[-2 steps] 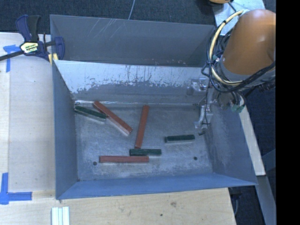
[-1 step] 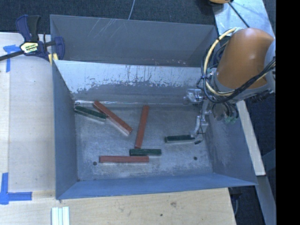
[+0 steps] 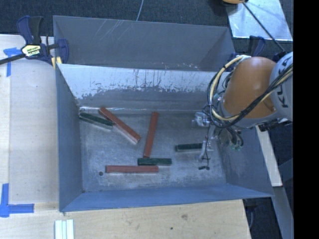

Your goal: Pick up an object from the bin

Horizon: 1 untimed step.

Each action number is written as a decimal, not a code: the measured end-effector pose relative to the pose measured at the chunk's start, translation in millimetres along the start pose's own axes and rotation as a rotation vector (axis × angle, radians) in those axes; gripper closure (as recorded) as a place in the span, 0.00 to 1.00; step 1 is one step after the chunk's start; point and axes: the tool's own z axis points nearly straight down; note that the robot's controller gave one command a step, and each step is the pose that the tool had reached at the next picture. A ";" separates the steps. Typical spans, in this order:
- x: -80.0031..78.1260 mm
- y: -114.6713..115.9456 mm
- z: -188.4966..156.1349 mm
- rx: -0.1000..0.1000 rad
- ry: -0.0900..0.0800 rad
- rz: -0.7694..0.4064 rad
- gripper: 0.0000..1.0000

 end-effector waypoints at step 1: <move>11.7 -20.0 41.4 0.000 0.005 -0.113 1.00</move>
Offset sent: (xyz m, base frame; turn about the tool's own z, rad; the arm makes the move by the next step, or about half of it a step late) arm 0.0000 0.0000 0.0000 0.0000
